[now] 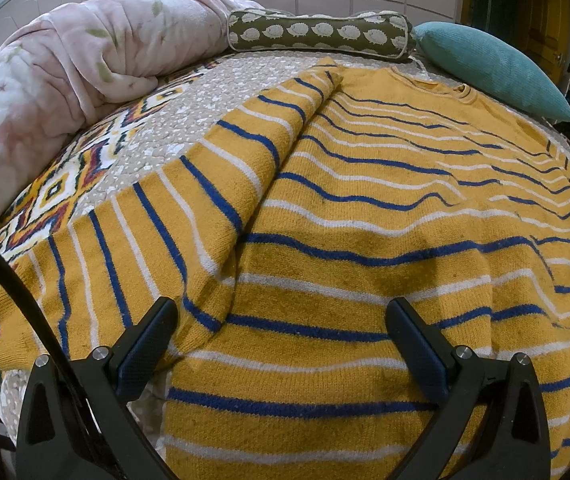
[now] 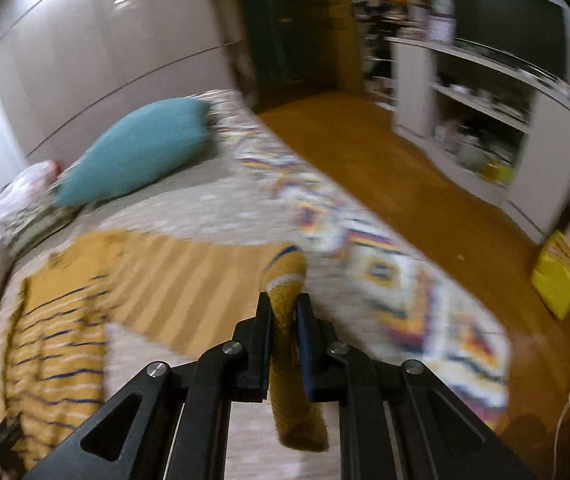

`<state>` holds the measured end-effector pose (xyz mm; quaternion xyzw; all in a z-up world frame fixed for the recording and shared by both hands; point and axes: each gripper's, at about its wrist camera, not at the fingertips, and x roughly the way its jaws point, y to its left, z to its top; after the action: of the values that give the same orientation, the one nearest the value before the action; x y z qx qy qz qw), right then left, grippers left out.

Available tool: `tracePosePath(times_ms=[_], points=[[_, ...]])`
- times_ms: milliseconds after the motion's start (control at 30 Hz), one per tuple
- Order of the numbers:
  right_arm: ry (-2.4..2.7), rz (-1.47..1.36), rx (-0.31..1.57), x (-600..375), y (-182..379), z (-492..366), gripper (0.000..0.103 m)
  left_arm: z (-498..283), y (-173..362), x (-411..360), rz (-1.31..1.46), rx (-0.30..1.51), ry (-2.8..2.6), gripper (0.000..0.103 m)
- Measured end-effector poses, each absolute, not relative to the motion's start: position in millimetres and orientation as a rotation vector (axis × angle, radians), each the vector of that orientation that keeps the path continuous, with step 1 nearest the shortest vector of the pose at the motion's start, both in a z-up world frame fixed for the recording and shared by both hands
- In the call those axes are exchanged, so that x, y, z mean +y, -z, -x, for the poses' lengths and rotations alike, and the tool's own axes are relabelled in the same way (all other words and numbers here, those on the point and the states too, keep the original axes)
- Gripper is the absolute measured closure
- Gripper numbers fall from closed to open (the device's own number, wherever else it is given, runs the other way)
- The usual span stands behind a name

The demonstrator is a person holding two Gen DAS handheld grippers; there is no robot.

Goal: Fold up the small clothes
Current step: 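Lift the sleeve with the right tool and fold it across the sweater body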

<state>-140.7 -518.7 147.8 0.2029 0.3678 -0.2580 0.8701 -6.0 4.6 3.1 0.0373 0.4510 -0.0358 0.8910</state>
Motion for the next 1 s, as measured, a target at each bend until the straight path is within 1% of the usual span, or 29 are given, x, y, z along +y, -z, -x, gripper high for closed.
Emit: tracePosePath(times_ms=[67,133,200,367,500,633,767,833,967,1000], points=[[0.463,-0.407,0.783,-487.3,-153.6,116.5,0.090,5.3,-8.5,7.7,-0.069,0.954,0.093,0.000],[0.376,-0.367,0.810,-447.9,-157.9,75.8,0.090,12.5,-19.1,14.9,-0.041,0.930,0.107,0.000],[0.300,-0.317,0.831,-407.5,-158.1,40.2,0.090,27.9,-35.1,28.3,-0.002,0.884,0.120,0.000],[0.099,-0.240,0.892,-303.9,-145.6,-50.8,0.090,60.7,-63.7,78.0,0.082,0.848,0.162,0.000],[-0.050,-0.245,0.968,-222.4,-113.7,-132.6,0.090,86.3,-78.6,131.3,0.123,0.817,0.116,0.000],[-0.096,-0.209,1.040,-163.3,-71.0,-198.3,0.090,99.6,-78.4,182.3,0.164,0.824,0.028,0.000],[-0.080,-0.160,1.088,-120.3,-40.0,-242.8,0.088,108.1,-73.0,218.8,0.215,0.838,-0.039,0.000],[-0.094,-0.154,1.110,-100.6,-32.0,-258.5,0.082,112.7,-72.6,234.1,0.234,0.832,-0.070,0.000],[-0.141,-0.108,1.061,-66.2,-51.7,-263.2,0.081,120.8,-71.1,256.7,0.263,0.813,-0.126,0.000],[-0.163,-0.094,1.040,-56.7,-60.1,-259.1,0.076,123.2,-69.7,263.2,0.268,0.813,-0.143,0.000]])
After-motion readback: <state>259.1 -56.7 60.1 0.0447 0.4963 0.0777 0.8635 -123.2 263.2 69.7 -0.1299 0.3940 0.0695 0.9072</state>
